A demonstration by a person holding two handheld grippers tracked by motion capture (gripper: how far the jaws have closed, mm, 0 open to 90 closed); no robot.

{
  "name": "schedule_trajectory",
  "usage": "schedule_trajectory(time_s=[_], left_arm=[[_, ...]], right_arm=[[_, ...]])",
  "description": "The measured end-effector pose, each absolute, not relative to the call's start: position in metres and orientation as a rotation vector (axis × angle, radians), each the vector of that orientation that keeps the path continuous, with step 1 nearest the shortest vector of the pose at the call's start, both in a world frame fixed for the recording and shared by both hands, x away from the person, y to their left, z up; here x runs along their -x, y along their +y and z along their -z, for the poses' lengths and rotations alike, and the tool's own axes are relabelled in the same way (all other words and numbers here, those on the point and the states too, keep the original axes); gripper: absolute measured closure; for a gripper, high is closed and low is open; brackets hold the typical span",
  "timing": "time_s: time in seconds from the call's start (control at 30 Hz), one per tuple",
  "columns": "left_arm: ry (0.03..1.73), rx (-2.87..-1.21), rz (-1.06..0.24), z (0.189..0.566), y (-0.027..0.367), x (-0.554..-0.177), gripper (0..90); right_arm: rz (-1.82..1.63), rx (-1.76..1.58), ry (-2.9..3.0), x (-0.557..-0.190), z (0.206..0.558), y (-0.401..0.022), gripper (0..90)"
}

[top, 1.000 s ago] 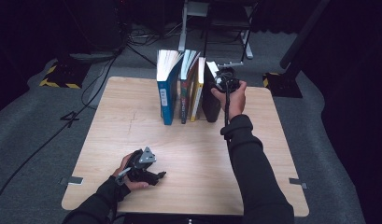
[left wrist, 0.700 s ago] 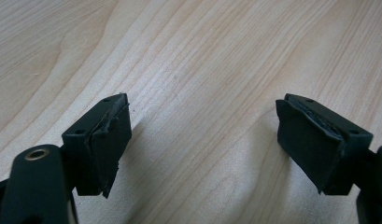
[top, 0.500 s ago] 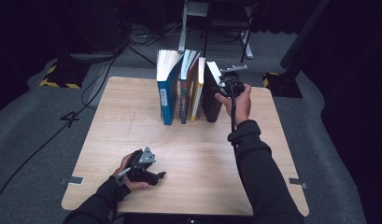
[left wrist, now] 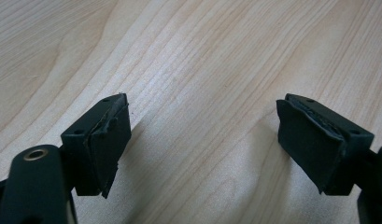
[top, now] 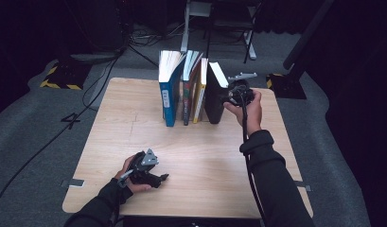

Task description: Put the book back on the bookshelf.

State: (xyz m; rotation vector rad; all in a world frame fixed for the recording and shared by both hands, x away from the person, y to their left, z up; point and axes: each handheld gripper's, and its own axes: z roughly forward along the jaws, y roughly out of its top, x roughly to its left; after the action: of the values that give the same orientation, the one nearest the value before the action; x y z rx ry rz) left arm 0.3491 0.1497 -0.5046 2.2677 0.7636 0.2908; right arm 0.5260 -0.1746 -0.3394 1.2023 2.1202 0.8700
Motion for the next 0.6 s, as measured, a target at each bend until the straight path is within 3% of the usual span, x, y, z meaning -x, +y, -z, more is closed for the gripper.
schedule_trajectory(time_s=[0.6], left_arm=[[0.763,-2.27,-0.291,0.504,0.15,-0.349,17.7]], right_arm=[[-0.831,-1.101,2.173,-0.498,0.347,-0.189,35.0]])
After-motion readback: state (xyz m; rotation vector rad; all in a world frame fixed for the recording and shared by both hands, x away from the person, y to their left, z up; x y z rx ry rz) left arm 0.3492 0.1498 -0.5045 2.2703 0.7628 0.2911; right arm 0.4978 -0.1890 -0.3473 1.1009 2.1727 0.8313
